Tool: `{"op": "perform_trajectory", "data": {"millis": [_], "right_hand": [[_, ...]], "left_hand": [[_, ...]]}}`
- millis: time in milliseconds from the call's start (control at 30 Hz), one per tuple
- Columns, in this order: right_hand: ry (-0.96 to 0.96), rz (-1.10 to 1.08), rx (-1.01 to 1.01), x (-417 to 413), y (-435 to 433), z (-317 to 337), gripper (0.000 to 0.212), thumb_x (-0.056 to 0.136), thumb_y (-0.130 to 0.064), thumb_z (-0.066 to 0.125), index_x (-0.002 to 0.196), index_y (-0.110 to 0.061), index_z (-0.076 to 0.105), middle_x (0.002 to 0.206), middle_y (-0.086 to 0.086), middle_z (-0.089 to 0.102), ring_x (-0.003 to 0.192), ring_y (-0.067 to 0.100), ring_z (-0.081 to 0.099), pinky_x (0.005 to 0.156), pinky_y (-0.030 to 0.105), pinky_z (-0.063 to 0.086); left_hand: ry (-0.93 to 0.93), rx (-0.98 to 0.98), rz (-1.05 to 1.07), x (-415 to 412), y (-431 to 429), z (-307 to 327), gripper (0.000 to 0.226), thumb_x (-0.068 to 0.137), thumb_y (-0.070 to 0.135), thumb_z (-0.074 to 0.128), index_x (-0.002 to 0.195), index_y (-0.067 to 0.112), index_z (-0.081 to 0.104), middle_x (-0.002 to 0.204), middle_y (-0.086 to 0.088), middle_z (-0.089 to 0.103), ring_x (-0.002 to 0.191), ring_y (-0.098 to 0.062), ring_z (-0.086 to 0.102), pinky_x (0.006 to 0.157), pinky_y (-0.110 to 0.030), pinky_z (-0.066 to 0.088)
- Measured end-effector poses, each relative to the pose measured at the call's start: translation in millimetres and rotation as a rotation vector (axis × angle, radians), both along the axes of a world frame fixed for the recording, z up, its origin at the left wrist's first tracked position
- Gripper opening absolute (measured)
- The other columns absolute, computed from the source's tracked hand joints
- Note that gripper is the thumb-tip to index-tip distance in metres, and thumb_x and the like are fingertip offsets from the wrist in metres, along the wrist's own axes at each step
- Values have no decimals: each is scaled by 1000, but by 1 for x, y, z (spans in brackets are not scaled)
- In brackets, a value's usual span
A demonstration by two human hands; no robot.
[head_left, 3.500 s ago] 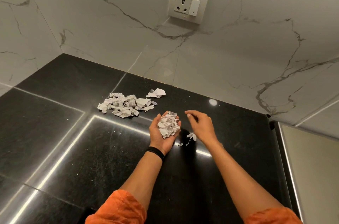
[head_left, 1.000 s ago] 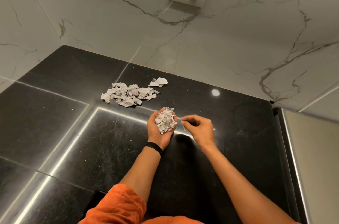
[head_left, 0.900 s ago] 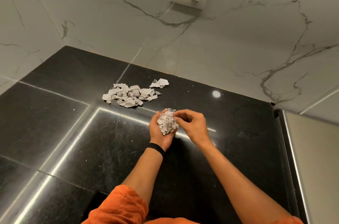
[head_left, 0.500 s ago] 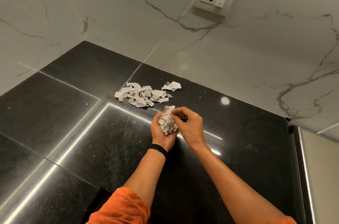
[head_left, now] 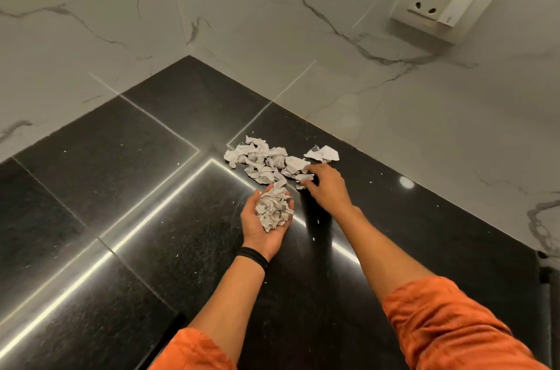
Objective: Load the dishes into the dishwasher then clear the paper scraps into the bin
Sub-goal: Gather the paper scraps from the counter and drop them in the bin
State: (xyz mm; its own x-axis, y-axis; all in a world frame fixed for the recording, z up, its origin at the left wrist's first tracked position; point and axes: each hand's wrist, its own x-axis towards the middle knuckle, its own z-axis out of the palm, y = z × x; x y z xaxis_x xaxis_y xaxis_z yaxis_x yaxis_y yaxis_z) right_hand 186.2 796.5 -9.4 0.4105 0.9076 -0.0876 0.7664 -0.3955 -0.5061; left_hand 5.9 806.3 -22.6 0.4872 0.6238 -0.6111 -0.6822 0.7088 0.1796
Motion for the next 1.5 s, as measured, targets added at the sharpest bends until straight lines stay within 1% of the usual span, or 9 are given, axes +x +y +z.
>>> {"op": "perform_trajectory", "data": {"millis": [133, 367, 567, 667, 867, 1033, 1233, 1367, 1500], "right_hand": [[-121, 71, 13, -12, -1, -16, 50, 94, -50, 64, 133, -18, 63, 128, 2, 59, 119, 26, 49, 102, 35, 40], [-302, 275, 36, -16, -36, -20, 22, 98, -20, 57, 116, -22, 69, 113, 0, 63, 103, 22, 52, 82, 31, 46], [282, -253, 351, -26, -56, 11, 16, 91, -21, 72, 106, -24, 77, 98, -13, 74, 94, 3, 67, 90, 30, 55], [453, -227, 477, -46, -61, 37, 17, 90, -22, 75, 107, -26, 75, 95, -15, 74, 92, 2, 68, 84, 25, 57], [311, -116, 529, -79, -79, 37, 23, 84, -18, 75, 105, -28, 77, 100, -17, 73, 97, 3, 60, 86, 24, 50], [265, -181, 659, -82, -92, 47, 29, 80, -11, 69, 100, -31, 77, 102, -21, 69, 108, 5, 52, 91, 21, 44], [875, -657, 808, -83, -84, 51, 29, 90, -3, 56, 97, -20, 78, 91, -3, 75, 91, 17, 67, 77, 30, 57], [1291, -815, 789, -91, -78, 50, 21, 97, -14, 60, 114, -11, 72, 108, 4, 75, 101, 18, 70, 86, 32, 57], [1397, -810, 736, -105, -77, 44, 28, 97, -26, 64, 119, -10, 70, 115, 12, 74, 107, 26, 71, 95, 43, 57]], "left_hand": [[3, 10, 11, 0, 5, 0, 48, 96, 34, 53, 135, 7, 59, 135, -20, 62, 112, -33, 63, 98, -44, 50], [26, 21, -1, 4, 1, 6, 49, 97, 34, 52, 138, 8, 58, 137, -19, 61, 114, -32, 61, 96, -44, 51], [42, 47, -35, 12, -9, 11, 51, 98, 35, 52, 141, 7, 55, 140, -19, 58, 117, -31, 60, 97, -43, 51], [40, 47, -69, 22, -19, 15, 49, 98, 37, 52, 138, 8, 57, 128, -17, 64, 108, -30, 63, 100, -41, 47], [-16, 43, -69, 41, -32, 36, 29, 99, 33, 48, 101, 11, 67, 88, -9, 70, 79, -22, 70, 73, -33, 59], [-55, 45, -68, 44, -38, 41, 32, 99, 37, 48, 103, 12, 68, 91, -10, 72, 80, -25, 71, 85, -39, 52], [-81, 22, -71, 46, -41, 37, 33, 98, 37, 52, 114, 12, 66, 107, -18, 69, 100, -32, 64, 107, -45, 43], [-112, 58, -77, 44, -46, 48, 30, 99, 34, 51, 109, 11, 66, 99, -19, 70, 95, -33, 66, 92, -44, 52], [-69, 130, -72, 35, -54, 53, 28, 97, 30, 53, 113, 10, 65, 104, -19, 71, 94, -32, 69, 87, -43, 55]]}}
